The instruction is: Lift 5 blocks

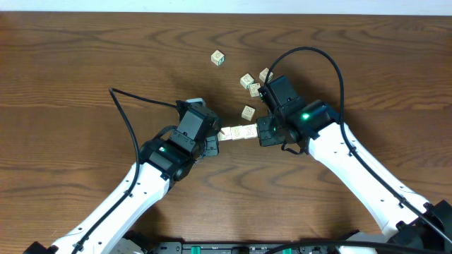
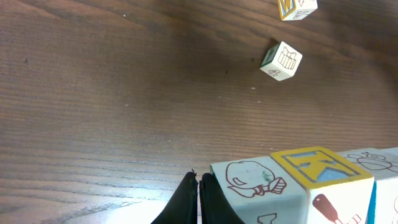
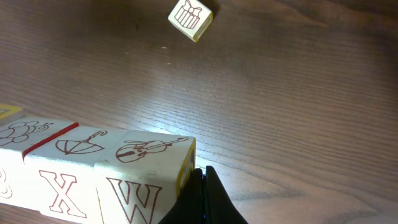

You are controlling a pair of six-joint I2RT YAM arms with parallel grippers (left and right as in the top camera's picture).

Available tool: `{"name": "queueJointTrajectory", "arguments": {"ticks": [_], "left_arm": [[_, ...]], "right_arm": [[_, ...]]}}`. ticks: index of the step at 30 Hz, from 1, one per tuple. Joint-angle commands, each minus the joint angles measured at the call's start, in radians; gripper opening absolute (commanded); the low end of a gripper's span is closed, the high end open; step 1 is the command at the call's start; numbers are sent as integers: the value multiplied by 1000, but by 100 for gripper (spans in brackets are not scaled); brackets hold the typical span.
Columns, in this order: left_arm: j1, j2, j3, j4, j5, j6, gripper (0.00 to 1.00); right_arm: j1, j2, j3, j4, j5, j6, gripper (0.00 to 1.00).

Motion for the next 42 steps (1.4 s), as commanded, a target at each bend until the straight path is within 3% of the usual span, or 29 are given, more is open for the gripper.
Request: {"name": "queueJointTrajectory", "arguments": {"ticks": [1, 18, 42], "left_arm": [[-110, -8, 126, 127, 438, 13, 7], [-110, -8, 126, 128, 446, 13, 7], [-138, 55, 125, 159, 446, 6, 7]], "right_arm": [[100, 14, 48, 70, -638, -16, 1], [71, -10, 48, 75, -738, -69, 1], [64, -8, 41, 74, -703, -79, 1]]}}
